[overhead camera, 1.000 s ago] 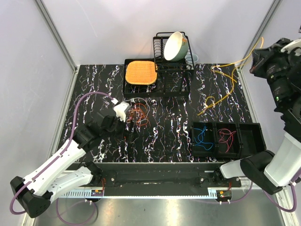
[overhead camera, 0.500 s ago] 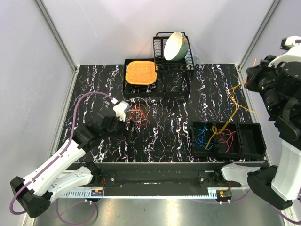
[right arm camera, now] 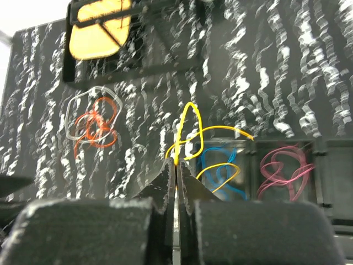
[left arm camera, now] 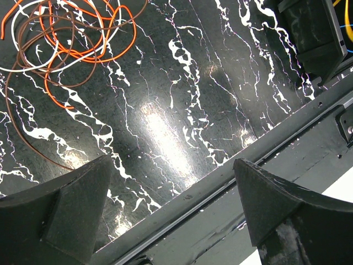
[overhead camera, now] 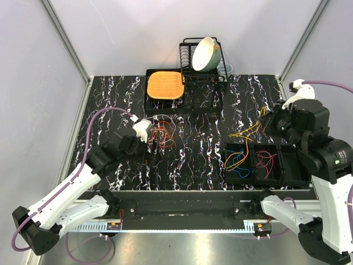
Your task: Untangle the cables
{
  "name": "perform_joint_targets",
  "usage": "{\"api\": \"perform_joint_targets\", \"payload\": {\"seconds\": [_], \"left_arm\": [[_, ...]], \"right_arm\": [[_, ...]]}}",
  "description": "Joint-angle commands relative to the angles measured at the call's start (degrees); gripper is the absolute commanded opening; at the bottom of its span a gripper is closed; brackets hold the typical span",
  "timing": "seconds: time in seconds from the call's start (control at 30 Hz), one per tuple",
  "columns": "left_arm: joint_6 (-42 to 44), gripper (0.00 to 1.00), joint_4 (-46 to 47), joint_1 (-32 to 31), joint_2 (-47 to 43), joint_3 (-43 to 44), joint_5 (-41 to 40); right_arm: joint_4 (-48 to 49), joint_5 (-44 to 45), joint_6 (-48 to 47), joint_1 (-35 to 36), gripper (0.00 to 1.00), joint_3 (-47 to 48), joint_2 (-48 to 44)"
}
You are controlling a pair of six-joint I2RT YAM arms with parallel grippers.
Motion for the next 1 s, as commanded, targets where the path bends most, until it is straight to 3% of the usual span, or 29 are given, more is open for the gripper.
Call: {"api": "perform_joint_targets", "payload": {"seconds": [0.0,0.27,0.53,0.77,0.97], "left_arm": [[0.86,0.95,2.70,-0.15,-0.13,0.09,-1.76],[0.86,0.95,2.70,-0.06,-0.22,0.09,-1.76],[0.86,0.94,2.62,-0.15,-0.65,0.09,-1.85],[0.86,0.94,2.62,-0.06,-1.00,0.09,-1.94],[0.86,0.94,2.53,-0.06,-1.18,0.09,-2.11]], "right_arm": [[3.68,-4.87,4.77,-0.21,0.00,-4.11,-2.22],[2.98,-5.66,11.09,-0.12,0.00,-8.51,-4.86],[-5.19,-1.72,18.48,-0.12,0.00,-12.62,-5.82],[-2.49,-0.13,20.42,-0.12,0.00,-21.86,-8.20],[-1.42,7.07,18.49,-0.21,0.00,-23.89,-4.87]]}}
